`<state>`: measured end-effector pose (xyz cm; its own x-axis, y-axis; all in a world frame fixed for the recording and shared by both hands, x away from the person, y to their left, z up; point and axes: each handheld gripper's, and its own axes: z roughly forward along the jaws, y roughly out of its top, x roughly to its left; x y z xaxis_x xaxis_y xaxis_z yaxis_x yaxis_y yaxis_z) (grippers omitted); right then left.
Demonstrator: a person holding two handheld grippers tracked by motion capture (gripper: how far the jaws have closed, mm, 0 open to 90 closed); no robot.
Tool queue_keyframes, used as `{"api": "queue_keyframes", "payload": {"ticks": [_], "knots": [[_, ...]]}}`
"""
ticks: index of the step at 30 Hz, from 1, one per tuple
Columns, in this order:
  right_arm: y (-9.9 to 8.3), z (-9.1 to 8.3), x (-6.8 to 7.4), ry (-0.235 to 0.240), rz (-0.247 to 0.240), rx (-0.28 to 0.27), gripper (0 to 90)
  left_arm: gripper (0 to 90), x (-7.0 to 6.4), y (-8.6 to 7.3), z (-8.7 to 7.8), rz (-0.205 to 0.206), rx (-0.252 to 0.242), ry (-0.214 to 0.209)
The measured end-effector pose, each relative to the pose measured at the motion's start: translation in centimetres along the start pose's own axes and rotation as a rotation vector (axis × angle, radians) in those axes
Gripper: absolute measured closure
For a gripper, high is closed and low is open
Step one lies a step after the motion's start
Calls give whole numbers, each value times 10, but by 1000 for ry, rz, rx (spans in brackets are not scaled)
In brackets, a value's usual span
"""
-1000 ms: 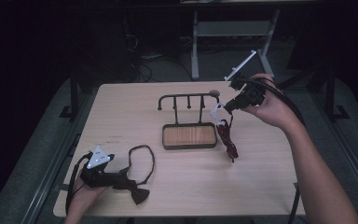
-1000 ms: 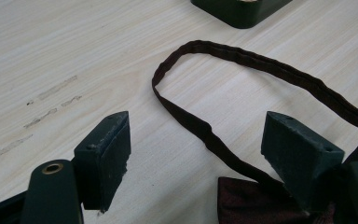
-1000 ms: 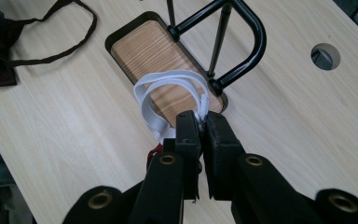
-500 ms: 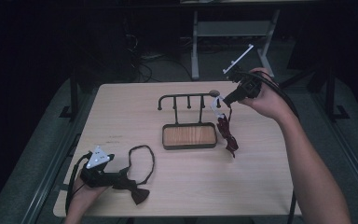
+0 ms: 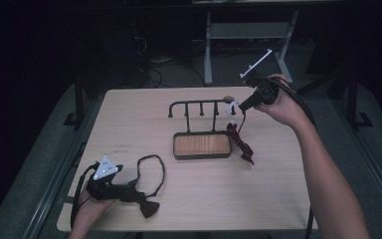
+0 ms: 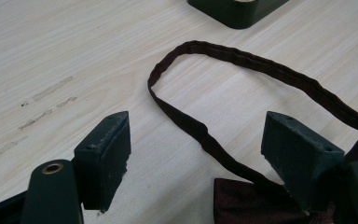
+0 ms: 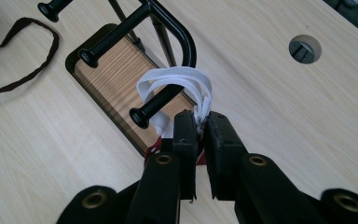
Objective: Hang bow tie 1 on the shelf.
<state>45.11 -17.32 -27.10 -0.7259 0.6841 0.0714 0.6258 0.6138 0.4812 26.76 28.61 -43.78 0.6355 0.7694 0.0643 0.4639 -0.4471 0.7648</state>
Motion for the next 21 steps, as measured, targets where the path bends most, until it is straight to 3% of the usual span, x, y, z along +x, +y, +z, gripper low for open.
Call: {"api": "queue_keyframes", "payload": {"ticks": [21], "knots": [[-32, 5, 1, 83, -4, -34, 709, 244, -2, 0, 2, 7, 15, 0]]}}
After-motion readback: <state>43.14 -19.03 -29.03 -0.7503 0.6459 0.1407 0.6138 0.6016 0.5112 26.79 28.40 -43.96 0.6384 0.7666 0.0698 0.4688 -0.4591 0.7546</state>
